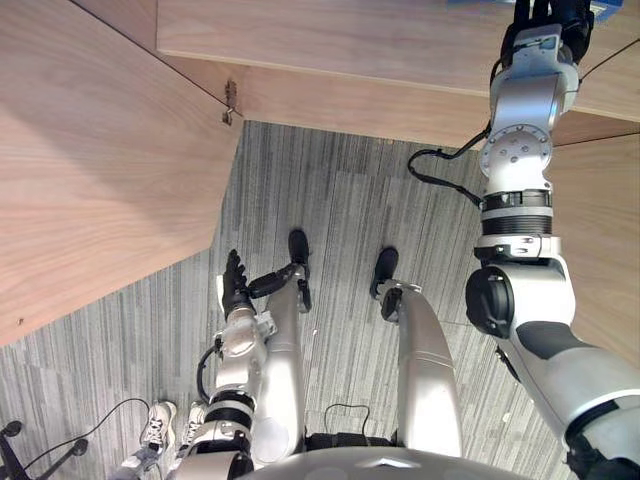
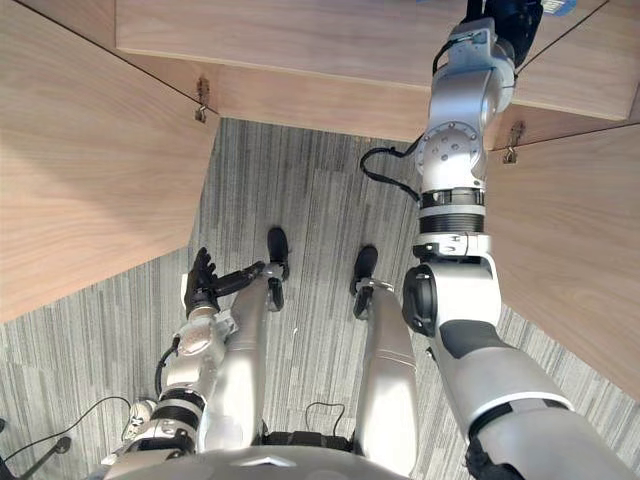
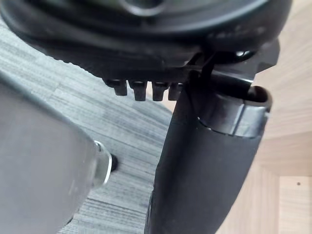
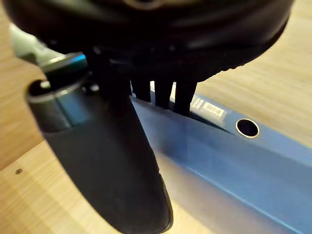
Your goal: Walk over to the cabinet, pick up the folder, carry it to the office cabinet, place the folder inside the office cabinet, then close the office cabinet door
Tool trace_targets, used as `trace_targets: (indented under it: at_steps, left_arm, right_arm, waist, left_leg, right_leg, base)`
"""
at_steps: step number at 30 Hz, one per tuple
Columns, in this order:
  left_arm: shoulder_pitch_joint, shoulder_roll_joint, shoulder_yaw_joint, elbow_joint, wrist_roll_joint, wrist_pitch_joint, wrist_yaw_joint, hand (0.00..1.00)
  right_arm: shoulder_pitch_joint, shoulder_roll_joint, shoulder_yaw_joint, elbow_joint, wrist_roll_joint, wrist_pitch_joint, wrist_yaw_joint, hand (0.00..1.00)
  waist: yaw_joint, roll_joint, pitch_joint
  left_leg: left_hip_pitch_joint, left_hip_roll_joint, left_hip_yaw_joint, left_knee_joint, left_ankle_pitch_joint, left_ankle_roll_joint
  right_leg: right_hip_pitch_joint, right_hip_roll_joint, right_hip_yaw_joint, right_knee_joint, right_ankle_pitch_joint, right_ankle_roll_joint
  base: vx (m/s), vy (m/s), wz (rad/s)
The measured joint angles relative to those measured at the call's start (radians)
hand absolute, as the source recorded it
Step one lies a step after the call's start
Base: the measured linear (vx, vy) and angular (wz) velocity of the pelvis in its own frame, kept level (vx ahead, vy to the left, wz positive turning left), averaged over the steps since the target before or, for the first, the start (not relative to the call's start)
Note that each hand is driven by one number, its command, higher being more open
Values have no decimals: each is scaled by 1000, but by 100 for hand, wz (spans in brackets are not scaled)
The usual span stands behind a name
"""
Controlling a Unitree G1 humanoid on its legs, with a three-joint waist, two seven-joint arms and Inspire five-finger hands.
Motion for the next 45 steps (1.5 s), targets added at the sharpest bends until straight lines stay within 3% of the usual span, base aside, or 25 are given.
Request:
trace_targets:
  at_steps: [13, 21, 34, 45]
  left_arm:
    - [-4, -31, -2, 18, 0, 6, 3, 100]
    - [-3, -24, -2, 35, 0, 6, -22, 100]
    - [1, 13, -12, 66, 2, 6, -87, 100]
    - [5, 54, -46, 87, 4, 4, -149, 100]
  right_arm:
    - [-29, 1, 28, 1, -1, -17, 0, 100]
    - [-35, -60, 231, 77, -1, 59, 144, 100]
    - [-36, -272, 517, 132, -24, 172, 365, 100]
    - [42, -535, 806, 56, -199, 216, 612, 100]
  waist:
    - [-4, 27, -16]
    - [-10, 30, -19]
    - [-16, 30, -19]
    - [-17, 26, -19]
  left_leg:
    - [4, 1, 2, -7, 6, -1]
    - [22, 7, 7, -17, 8, 1]
    - [29, 7, 12, -25, 13, 3]
    - [36, 7, 17, -36, 13, 3]
  right_leg:
    - [1, 1, -1, -3, 4, -3]
    - [21, 8, 1, -20, 15, -3]
    - [33, 9, 0, -45, 29, 3]
    - [38, 9, 0, -56, 30, 4]
  base:
    - [0, 1, 0]
    - [1, 9, -2]
    - [2, 5, 0]
    - [0, 0, 0]
